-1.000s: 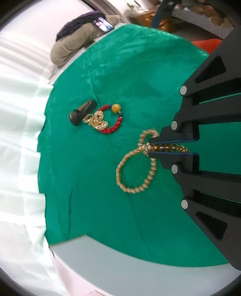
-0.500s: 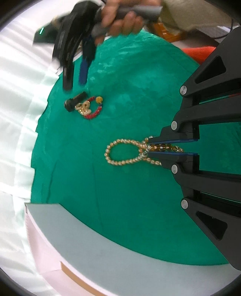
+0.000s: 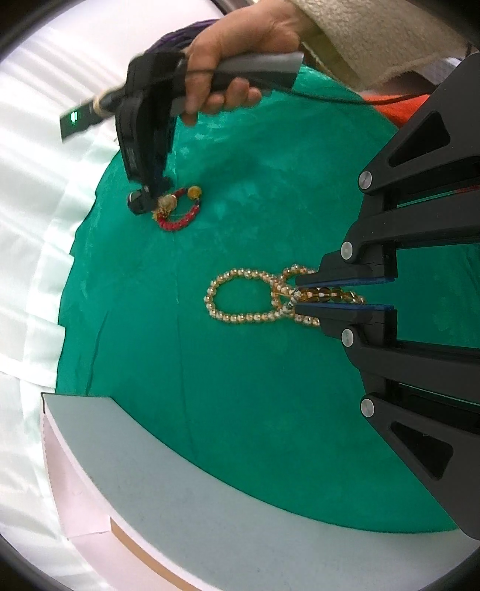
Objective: Organize jewelry
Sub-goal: 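Grasp the pearl strand with the left gripper while the right grasps the gold chain, then carry the pearl strand and gold chain into the white box and open both grippers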
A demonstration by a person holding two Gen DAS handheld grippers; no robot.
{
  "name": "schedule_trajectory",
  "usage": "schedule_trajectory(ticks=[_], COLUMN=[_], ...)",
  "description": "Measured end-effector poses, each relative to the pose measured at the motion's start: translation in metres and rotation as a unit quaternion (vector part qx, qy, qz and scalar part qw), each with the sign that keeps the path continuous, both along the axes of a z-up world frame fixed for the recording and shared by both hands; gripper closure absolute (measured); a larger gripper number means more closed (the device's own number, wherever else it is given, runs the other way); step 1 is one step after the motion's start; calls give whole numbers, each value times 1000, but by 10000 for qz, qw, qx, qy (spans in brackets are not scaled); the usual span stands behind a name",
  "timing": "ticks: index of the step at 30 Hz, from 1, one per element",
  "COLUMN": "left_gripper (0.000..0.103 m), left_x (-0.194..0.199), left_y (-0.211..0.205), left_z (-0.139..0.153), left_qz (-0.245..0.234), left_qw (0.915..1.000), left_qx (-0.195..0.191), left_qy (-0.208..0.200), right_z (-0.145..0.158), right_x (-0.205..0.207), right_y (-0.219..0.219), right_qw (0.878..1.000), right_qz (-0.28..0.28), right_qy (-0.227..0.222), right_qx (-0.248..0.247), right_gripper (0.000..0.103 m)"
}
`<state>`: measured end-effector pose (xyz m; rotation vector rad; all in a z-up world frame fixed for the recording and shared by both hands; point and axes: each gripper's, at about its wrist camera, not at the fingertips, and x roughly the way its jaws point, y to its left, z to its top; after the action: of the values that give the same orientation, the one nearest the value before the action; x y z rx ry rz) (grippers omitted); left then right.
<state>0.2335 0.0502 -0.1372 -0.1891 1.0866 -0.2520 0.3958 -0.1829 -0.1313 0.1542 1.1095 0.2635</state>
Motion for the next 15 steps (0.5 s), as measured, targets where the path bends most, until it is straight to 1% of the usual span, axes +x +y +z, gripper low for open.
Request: schedule_trajectory(ticks=[1, 5, 7, 8, 11, 15], left_gripper=[98, 98, 98, 98, 98, 98], left_x=[-1, -4, -6, -7, -12, -24], left_y=[0, -1, -1, -1, -2, 0], left_z=[2, 13, 23, 26, 44, 69], left_qz=[15, 48, 57, 59, 77, 123], left_qw=[10000, 9999, 9997, 9997, 9994, 9987], left_qx=[-18, -74, -145, -158, -136, -80], left_qy=[-19, -108, -162, -186, -321, -496], right_z=[5, 46, 59, 69, 92, 116], right_x=[0, -21, -28, -35, -53, -73], right_y=[-4, -18, -24, -27, -35, -35], right_qw=[9999, 9985, 9975, 9965, 9940, 9902], right_qz=[-1, 114, 153, 216, 369, 577], right_qy=[-50, -417, -530, -614, -807, -1004], right_qx=[90, 331, 442, 517, 635, 781], right_gripper=[95, 95, 95, 95, 95, 95])
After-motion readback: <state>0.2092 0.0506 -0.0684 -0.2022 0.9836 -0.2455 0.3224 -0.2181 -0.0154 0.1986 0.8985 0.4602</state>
